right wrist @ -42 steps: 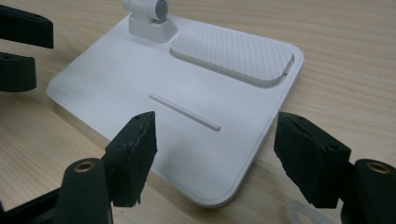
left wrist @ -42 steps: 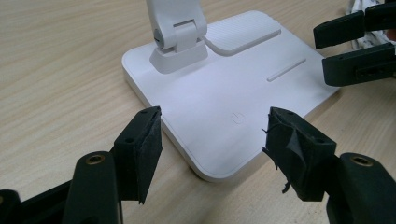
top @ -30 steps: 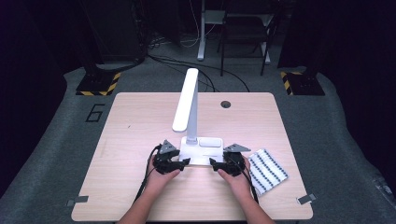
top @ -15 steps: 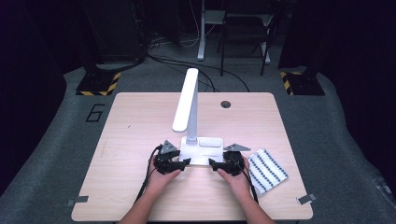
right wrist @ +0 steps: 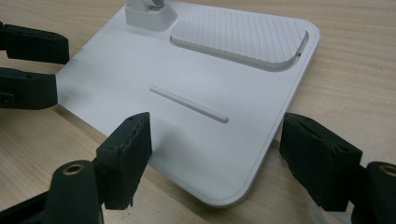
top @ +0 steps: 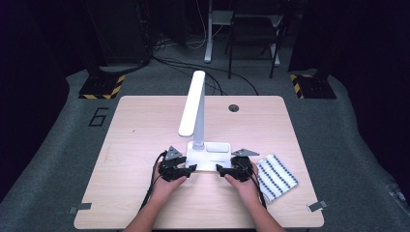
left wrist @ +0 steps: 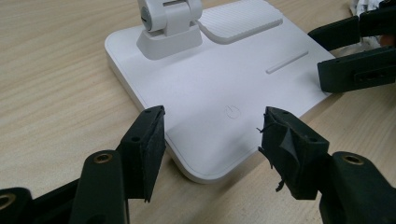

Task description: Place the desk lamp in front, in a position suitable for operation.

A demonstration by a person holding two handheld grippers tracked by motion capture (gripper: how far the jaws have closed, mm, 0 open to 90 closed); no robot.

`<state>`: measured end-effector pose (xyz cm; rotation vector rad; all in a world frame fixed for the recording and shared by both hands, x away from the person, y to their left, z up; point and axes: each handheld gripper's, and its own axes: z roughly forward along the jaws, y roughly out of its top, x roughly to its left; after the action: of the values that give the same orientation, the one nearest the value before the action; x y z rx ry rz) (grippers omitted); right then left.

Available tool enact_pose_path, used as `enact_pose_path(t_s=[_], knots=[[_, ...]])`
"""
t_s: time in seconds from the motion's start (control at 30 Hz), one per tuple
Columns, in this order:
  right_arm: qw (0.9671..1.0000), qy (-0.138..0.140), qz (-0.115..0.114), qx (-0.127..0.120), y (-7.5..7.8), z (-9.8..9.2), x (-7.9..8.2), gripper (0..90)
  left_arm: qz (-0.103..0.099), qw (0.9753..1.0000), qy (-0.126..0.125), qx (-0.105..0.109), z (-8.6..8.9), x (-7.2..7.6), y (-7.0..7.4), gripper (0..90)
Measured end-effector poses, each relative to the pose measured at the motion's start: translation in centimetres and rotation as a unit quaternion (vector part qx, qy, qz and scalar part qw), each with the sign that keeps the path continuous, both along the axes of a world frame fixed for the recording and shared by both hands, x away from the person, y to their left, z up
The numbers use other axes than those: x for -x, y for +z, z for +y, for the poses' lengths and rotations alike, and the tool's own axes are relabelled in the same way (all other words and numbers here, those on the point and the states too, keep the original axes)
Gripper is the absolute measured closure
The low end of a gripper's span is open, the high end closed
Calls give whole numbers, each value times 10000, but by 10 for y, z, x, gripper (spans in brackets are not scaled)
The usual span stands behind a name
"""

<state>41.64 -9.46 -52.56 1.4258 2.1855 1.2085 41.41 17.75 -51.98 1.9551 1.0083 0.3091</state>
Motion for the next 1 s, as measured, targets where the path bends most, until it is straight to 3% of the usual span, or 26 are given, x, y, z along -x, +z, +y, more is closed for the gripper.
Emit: enact_pose_path(t_s=[1.0], knots=[[9998,195,45,17,1,12,6,259,20,9998,193,2,12,13,1,405]])
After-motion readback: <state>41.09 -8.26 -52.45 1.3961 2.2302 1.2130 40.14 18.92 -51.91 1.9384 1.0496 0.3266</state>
